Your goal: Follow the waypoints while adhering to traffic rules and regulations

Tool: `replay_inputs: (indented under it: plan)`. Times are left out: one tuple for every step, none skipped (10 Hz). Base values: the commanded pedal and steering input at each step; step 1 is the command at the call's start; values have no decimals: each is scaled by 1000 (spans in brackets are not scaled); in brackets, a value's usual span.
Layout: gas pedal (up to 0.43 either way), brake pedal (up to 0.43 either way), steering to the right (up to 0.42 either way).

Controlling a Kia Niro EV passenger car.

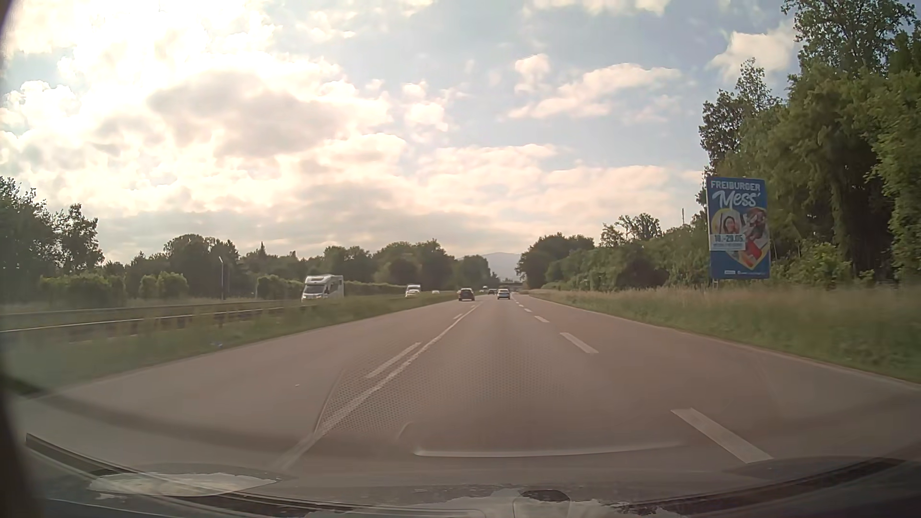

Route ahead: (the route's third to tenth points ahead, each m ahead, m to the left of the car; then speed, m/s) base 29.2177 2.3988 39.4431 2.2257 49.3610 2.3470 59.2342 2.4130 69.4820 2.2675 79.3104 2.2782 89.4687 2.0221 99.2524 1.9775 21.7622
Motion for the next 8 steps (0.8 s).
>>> replay_inputs:
  plan:
    - [177,0,0]
    - [177,0,0]
    - [177,0,0]
    - [177,0,-1]
    - [177,0,-1]
    - [177,0,-1]
    - [177,0,-1]
    - [169,0,-1]
